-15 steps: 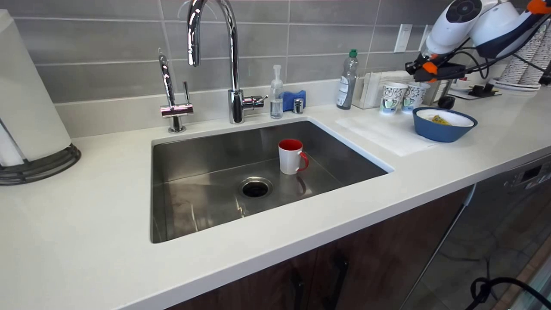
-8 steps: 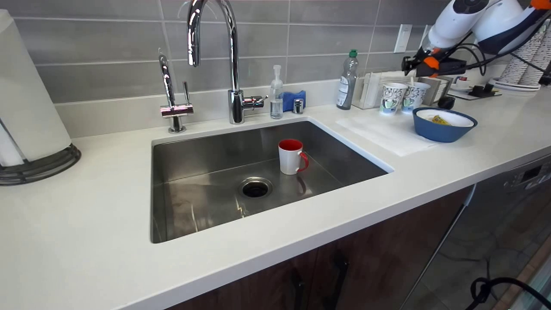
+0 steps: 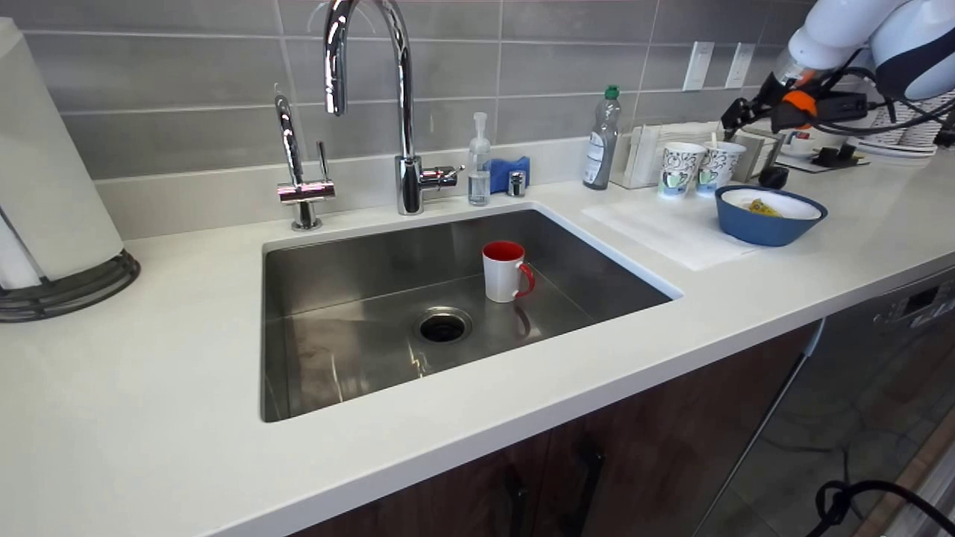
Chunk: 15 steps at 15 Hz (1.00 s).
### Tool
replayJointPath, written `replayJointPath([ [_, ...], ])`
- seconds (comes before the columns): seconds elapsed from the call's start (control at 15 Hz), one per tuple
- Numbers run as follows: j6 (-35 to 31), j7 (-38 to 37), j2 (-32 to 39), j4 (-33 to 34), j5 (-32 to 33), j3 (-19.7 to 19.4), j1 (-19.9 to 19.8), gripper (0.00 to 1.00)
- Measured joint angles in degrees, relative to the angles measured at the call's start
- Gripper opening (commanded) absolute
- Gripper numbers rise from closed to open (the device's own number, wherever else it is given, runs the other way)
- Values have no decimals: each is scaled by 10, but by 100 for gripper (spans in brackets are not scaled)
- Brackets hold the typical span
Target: Put the spoon into the cup on the right
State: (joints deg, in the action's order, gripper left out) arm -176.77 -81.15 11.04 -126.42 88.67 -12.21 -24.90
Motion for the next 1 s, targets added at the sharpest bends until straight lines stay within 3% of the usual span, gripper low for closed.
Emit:
replayJointPath([
  [0.2,9,121,-29,-68,-91,-10,6,100],
  [0.6,74,367,-106,-141,-334,-9,49,100],
  [1.0,225,618,-148,-164,-603,8,114,100],
])
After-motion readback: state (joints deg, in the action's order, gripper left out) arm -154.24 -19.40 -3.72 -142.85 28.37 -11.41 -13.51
